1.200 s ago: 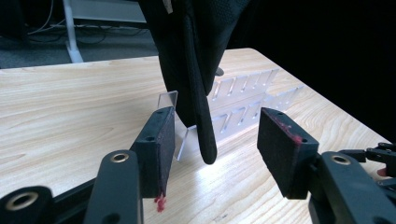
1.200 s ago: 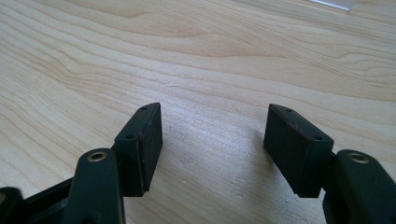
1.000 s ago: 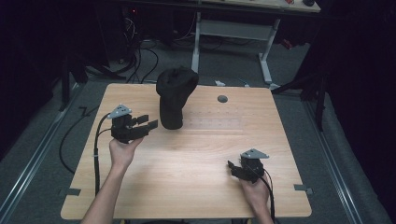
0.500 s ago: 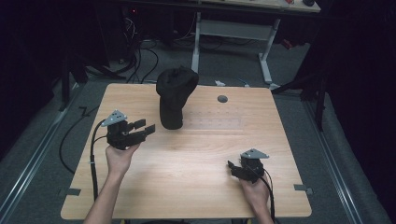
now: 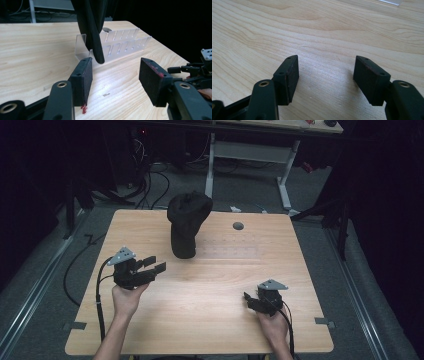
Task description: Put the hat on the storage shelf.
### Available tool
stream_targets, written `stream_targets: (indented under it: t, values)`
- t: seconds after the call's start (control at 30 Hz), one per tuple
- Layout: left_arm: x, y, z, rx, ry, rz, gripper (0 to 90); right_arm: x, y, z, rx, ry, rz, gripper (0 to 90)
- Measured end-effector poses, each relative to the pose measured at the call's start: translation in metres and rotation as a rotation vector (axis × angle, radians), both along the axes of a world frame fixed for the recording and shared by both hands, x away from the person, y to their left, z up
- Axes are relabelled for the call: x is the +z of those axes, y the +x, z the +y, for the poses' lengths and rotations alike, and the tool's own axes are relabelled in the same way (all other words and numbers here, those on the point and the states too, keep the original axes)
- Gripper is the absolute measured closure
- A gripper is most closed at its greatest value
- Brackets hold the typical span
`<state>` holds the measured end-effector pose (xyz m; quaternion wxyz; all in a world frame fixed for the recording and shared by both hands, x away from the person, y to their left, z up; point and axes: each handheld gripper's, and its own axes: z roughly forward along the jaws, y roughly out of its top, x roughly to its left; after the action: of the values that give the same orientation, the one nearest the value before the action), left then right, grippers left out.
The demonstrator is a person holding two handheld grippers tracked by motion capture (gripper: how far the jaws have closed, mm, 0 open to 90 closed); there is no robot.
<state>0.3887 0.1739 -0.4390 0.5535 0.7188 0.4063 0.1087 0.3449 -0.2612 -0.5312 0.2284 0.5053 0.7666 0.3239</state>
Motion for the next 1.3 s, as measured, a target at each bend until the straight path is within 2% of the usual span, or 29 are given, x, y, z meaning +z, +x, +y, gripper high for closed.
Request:
stream_targets:
  t: [0.17,0.3,0.6,0.87,1.3]
  values:
    - [-0.008,-0.005,0.001,0.006,-0.014,0.011,43.8,0.000,0.000,0.000,-0.002,0.001,0.001,37.1]
    - [-0.013,-0.006,-0.001,-0.003,0.006,0.021,43.1,0.000,0.000,0.000,-0.001,0.001,0.001,37.1]
    - [-0.028,-0.012,-0.004,-0.004,0.023,0.046,42.7,0.000,0.000,0.000,-0.001,0.000,0.000,37.2]
    - [-0.044,-0.016,-0.011,-0.016,0.055,0.072,42.7,0.000,0.000,0.000,-0.001,0.000,0.000,37.1]
    - [-0.063,-0.020,-0.018,-0.009,0.123,0.106,42.3,0.000,0.000,0.000,-0.001,0.000,0.000,37.2]
